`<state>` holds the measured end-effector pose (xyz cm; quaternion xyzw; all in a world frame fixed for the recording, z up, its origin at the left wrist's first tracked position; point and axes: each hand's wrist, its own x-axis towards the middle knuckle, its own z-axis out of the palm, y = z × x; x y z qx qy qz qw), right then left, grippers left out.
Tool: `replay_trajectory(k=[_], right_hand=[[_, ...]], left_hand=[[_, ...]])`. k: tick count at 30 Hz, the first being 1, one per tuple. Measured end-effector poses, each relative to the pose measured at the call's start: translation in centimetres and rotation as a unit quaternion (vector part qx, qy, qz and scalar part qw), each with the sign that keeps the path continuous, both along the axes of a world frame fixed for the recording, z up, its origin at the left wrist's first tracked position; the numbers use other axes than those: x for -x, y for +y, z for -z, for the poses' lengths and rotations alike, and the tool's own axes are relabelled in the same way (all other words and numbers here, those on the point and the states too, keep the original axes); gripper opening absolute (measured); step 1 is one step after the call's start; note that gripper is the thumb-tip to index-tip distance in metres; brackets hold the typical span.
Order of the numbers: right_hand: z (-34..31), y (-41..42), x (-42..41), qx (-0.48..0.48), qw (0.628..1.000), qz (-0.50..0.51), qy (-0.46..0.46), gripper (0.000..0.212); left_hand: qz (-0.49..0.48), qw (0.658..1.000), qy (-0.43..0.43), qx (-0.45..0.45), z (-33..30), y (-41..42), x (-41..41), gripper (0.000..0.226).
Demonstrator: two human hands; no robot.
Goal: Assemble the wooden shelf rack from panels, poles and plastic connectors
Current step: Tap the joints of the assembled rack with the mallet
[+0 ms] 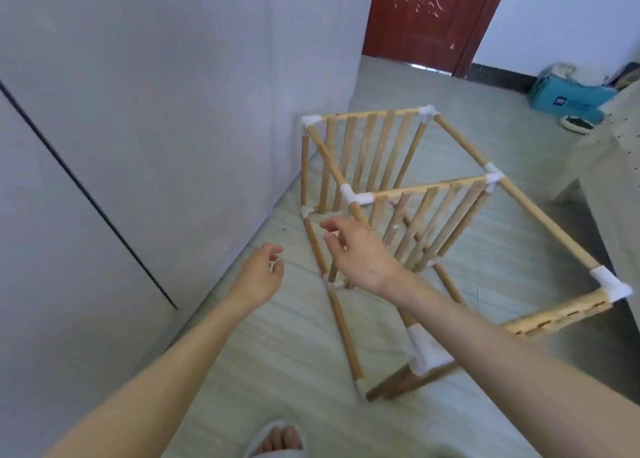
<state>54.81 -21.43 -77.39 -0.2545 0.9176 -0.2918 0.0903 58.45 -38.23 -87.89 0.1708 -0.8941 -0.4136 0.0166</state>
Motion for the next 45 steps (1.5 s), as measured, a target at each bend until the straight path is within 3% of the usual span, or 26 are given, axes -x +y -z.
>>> replay_trajectory(k=[3, 7, 10, 13, 17, 21, 29, 36, 40, 45], right_hand=[[-2.9, 3.8, 2.7, -0.013, 0.998, 0.021, 0.064, 0.031], [-2.4, 7.5, 7.5, -0.153, 0.981, 0.019, 0.118, 0.045], [-1.0, 8.7, 11.2, -0.257, 0.956, -0.002, 0.144, 0.056], [0.4, 8.8, 14.5, -0.326, 0.933, -0.047, 0.145, 0.052], [1.6, 8.8, 16.9, -0.327, 0.921, -0.098, 0.190, 0.029], [2.0, 9.4, 16.8, -0.314, 0.915, -0.110, 0.230, 0.028], [-1.8, 13.0, 14.1, -0.311, 0.897, -0.029, 0.312, 0.024], [-6.3, 15.5, 8.4, -0.344, 0.848, 0.054, 0.399, 0.029], [-4.4, 15.5, 5.3, -0.363, 0.892, -0.016, 0.269, 0.038], [-2.1, 15.1, 1.3, -0.356, 0.905, -0.049, 0.227, 0.035]], left_hand=[[0.001, 0.999, 0.019, -0.039, -2.4, 2.6, 3.1, 0.029], [-0.014, 0.995, 0.022, -0.097, -5.0, 5.5, 8.0, 0.034], [-0.038, 0.978, -0.002, -0.207, -6.6, 7.0, 11.8, 0.041], [-0.092, 0.955, -0.024, -0.282, -7.0, 8.1, 15.3, 0.040], [-0.160, 0.971, -0.026, -0.176, -6.0, 9.7, 17.3, 0.032], [-0.177, 0.970, 0.013, -0.167, -5.4, 10.0, 17.1, 0.023], [-0.099, 0.972, 0.158, -0.146, -10.5, 12.6, 16.3, 0.012], [0.003, 0.941, 0.337, -0.030, -14.9, 15.3, 12.3, 0.020], [0.065, 0.961, 0.268, 0.016, -13.7, 14.1, 8.8, 0.023], [0.056, 0.987, 0.149, 0.015, -13.2, 11.8, 5.4, 0.023]])
